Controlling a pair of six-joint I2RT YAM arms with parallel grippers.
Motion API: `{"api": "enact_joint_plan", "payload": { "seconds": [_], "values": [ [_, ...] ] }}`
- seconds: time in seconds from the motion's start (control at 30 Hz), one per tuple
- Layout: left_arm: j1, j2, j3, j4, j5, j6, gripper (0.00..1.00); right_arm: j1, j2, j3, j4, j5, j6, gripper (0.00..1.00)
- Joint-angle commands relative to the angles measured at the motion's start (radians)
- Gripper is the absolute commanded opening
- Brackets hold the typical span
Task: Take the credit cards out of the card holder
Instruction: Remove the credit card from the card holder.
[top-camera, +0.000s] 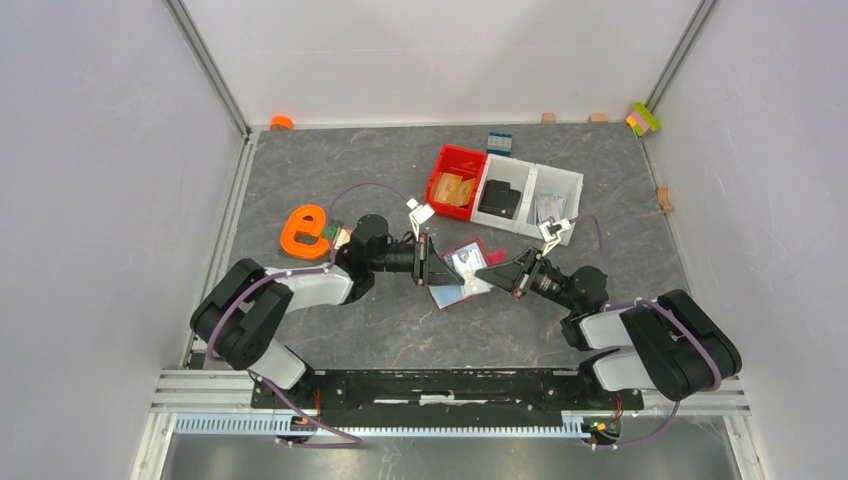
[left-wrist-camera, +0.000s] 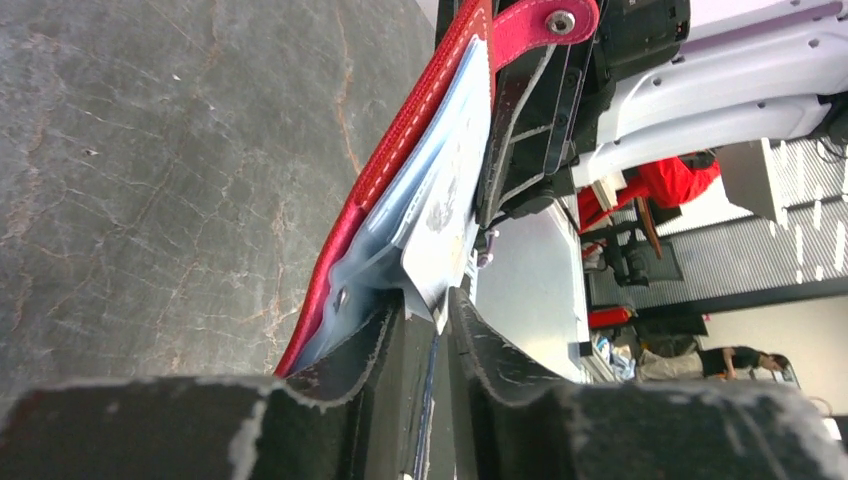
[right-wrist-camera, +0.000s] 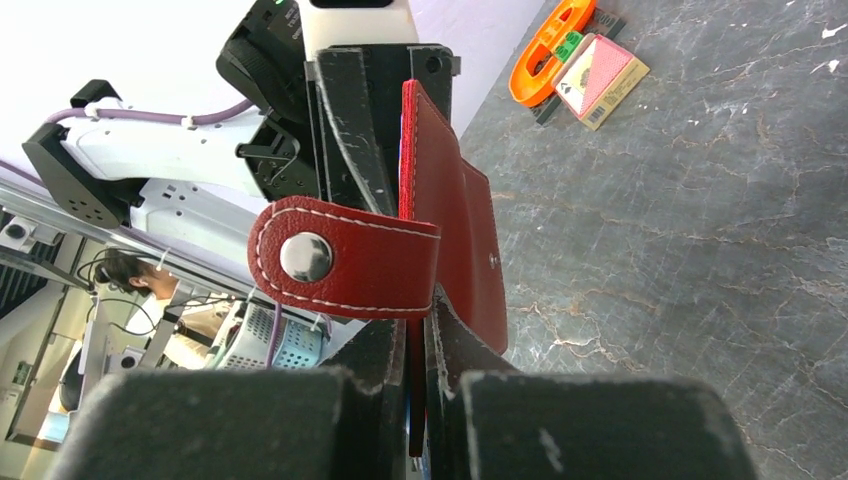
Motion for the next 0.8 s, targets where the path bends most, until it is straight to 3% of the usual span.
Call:
{"api": "enact_joint_plan", "payload": {
  "seconds": [0.0, 0.13, 0.23, 0.33, 0.4, 0.57, 0.67, 0.77],
  "values": [
    [-0.015, 0.042, 0.028, 0.17, 0.076, -0.103, 0.2, 0.026, -0.021, 0.028, 0.203, -0.014, -0.026, 0.0],
    [-0.015, 0.052, 0.011, 0.311, 0.114, -0.184, 0.07, 0.031, -0.021, 0.031, 0.176, -0.01, -0.045, 0.0],
    [-0.011, 0.044, 0.008, 0.29, 0.101, -0.174, 0.02, 0.029, -0.037, 0.032, 0.151, -0.011, -0.069, 0.01],
    [0.002, 0.031, -0.002, 0.262, 0.085, -0.159, 0.02, 0.005, -0.063, 0.025, 0.085, 0.0, -0.112, 0.2],
    [0.009, 0.019, -0.004, 0.238, 0.073, -0.146, 0.02, -0.009, -0.075, 0.018, 0.068, 0.008, -0.124, 0.22],
    [0.024, 0.004, -0.005, 0.155, 0.042, -0.106, 0.02, -0.04, -0.083, 0.003, 0.066, 0.016, -0.121, 0.19],
    [0.027, 0.008, 0.002, 0.131, 0.039, -0.1, 0.02, -0.046, -0.077, 0.001, 0.064, 0.016, -0.119, 0.01],
    [0.032, 0.014, 0.003, 0.124, 0.037, -0.099, 0.02, -0.055, -0.069, -0.001, 0.073, 0.016, -0.108, 0.0]
  ]
}}
